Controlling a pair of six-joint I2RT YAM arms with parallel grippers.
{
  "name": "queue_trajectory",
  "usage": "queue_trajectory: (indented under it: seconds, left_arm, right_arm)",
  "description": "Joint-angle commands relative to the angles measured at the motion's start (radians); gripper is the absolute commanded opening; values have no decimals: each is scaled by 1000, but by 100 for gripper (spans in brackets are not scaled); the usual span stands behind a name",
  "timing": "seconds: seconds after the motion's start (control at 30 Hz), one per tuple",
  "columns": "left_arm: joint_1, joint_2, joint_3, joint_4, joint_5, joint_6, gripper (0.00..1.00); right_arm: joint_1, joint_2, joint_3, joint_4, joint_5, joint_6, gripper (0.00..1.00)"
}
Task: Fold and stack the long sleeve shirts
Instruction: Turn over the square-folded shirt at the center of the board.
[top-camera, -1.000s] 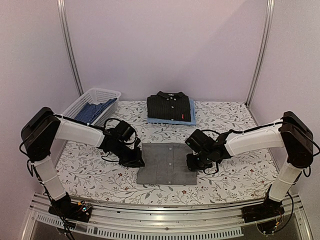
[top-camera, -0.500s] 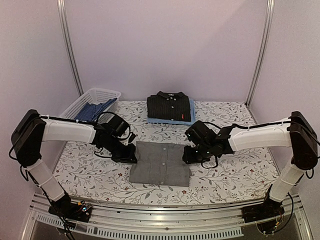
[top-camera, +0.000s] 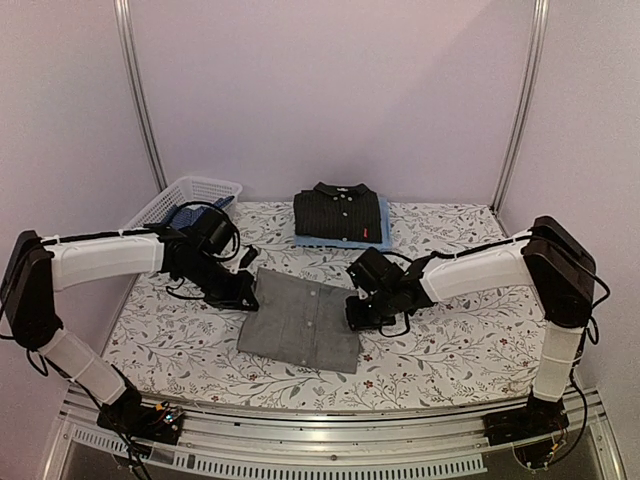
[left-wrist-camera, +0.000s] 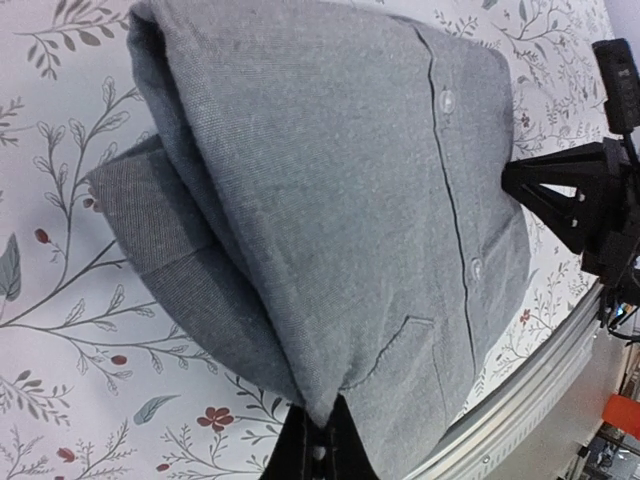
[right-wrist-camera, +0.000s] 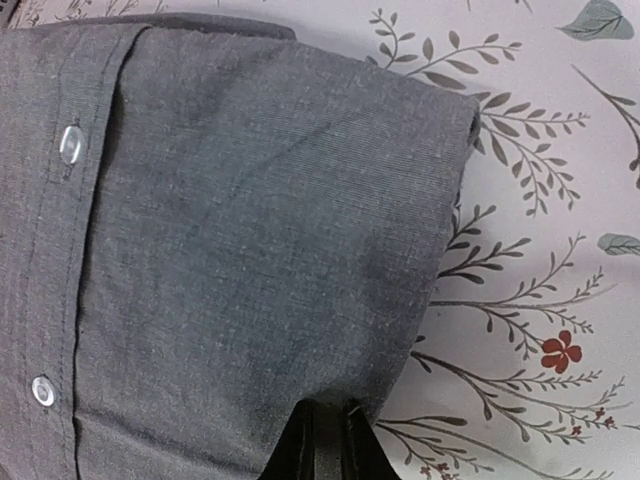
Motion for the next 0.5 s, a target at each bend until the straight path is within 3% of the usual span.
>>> queue_trajectory:
  seconds: [0.0,0.27,0.47]
  left_arm:
    - [41,-53,54,-58,15,56,0]
    - [91,-70,209,-135,33,129,0]
    - [124,-39,313,-114,137,122,0]
  right_arm:
    - [8,79,69,43,-40,-4,9]
    - [32,214,198,108,-150,5,9]
    - [49,390,386,233,-236,33,9]
